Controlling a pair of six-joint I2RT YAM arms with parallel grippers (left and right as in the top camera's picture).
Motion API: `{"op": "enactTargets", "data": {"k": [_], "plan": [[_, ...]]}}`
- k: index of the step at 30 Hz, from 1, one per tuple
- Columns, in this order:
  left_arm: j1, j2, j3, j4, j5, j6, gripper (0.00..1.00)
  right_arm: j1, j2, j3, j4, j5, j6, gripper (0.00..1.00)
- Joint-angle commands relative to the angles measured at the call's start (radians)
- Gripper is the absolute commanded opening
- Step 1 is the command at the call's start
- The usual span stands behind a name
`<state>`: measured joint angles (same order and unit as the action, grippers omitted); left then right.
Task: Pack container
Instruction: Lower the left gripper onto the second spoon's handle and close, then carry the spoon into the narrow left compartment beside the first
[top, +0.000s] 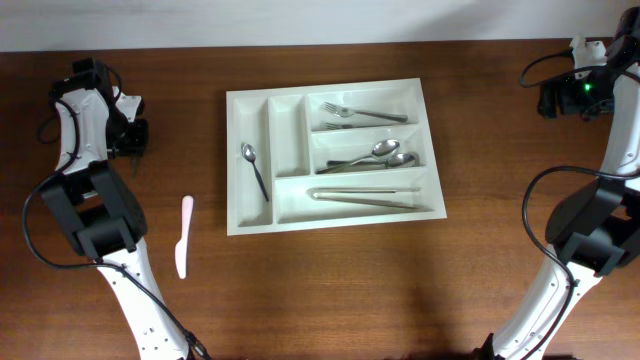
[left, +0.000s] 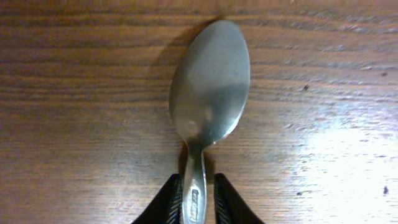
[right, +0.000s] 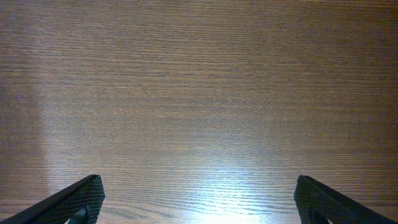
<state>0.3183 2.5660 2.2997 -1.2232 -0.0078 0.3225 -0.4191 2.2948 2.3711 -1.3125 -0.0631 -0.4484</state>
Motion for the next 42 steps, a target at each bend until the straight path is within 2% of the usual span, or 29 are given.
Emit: {"op": "enactTargets", "data": {"k": [1,8,19,26,32,36,42], "plan": [[0.005,0.013,-0.008,0.01,0.042,0.004,0.15,0.0,0.007,-0.006,0.0,-0.012,-0.004,0.99],[0.005,0.013,-0.008,0.011,0.046,-0.019,0.02,0.0,0.007,-0.006,0.0,-0.012,-0.004,0.98],[0.005,0.013,0.016,-0.017,0.109,-0.042,0.02,0.001,0.007,-0.006,0.0,-0.012,-0.004,0.99],[0.005,0.013,0.194,-0.143,0.249,-0.046,0.02,0.0,0.007,-0.006,0.0,-0.012,-0.004,0.99],[-0.001,0.013,0.44,-0.343,0.375,-0.049,0.02,0.001,0.007,-0.006,0.0,-0.012,-0.004,0.99],[-0.027,0.013,0.547,-0.458,0.405,-0.049,0.02,0.0,0.007,-0.006,0.0,-0.013,-0.004,0.99],[-0.106,0.005,0.589,-0.465,0.416,-0.117,0.02,0.001,0.007,-0.006,0.0,-0.012,-0.004,0.99]]}}
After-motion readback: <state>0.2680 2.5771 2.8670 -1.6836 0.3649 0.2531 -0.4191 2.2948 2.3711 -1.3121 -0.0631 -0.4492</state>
